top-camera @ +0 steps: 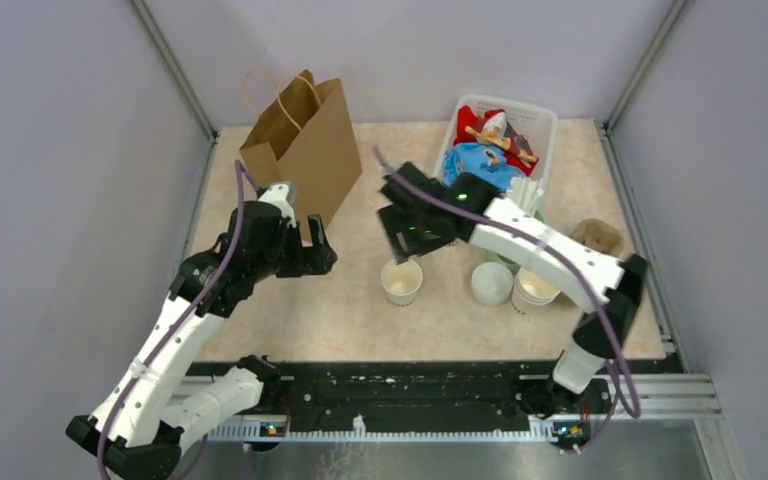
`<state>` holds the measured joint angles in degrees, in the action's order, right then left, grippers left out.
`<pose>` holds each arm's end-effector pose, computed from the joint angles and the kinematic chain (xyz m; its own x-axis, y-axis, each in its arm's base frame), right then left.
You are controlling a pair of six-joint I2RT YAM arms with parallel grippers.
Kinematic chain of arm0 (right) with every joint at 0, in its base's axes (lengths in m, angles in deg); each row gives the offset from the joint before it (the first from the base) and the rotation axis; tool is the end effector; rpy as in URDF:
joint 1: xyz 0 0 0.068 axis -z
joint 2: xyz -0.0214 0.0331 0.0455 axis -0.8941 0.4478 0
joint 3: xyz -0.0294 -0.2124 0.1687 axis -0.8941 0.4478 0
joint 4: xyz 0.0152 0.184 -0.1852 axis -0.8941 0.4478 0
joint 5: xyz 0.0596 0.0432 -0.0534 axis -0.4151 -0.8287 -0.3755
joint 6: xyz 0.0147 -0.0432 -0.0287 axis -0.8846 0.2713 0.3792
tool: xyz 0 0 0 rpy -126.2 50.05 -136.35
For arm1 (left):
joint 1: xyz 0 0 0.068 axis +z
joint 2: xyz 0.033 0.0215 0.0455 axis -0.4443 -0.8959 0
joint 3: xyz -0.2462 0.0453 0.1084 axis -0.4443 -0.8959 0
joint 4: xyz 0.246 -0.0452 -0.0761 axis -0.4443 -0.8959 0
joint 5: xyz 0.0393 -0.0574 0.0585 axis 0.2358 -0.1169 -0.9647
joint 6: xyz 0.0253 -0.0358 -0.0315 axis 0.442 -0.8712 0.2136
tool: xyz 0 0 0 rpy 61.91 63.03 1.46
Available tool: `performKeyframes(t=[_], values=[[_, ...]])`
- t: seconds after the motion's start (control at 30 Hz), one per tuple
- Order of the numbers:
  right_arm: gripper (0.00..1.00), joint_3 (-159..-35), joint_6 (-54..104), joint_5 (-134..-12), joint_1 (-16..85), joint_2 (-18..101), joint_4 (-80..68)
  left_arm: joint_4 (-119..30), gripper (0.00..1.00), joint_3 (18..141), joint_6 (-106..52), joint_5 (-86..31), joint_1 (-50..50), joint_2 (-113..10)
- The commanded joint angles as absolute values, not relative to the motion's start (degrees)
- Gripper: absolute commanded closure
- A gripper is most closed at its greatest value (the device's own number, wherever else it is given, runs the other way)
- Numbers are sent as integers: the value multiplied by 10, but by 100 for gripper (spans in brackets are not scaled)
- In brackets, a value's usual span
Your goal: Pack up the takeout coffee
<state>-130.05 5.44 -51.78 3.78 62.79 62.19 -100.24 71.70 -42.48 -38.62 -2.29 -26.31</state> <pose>0.1914 0.3094 0.3611 -0.7518 -0.4245 -0.5045 -0.4969 0.8677 0.0104 0.1410 -0.0751 0.3652 -0.7012 -0.1397 -0.6991 0.1384 0.9353 -0.3257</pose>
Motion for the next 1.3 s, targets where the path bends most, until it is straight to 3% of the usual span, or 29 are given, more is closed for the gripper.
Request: performKeyframes(t=[0.0,0.1,0.27,0.57,0.77,1.27], values=[[38,-1141,54,-514,164,487,598,-980,5,724,-425,-385,-22,-268],[48,-1046,89,-527,225,455,562,-981,5,730,-422,-381,-22,-275],[53,-968,145,-572,285,466,510,-980,4,736,-422,-372,-22,-288],[68,-921,186,-634,293,521,458,-974,4,734,-429,-361,-22,-300],[83,-916,186,-629,293,540,448,-969,5,726,-433,-338,-22,-302],[79,-886,187,-616,294,545,446,-969,5,717,-427,-332,-22,-301]])
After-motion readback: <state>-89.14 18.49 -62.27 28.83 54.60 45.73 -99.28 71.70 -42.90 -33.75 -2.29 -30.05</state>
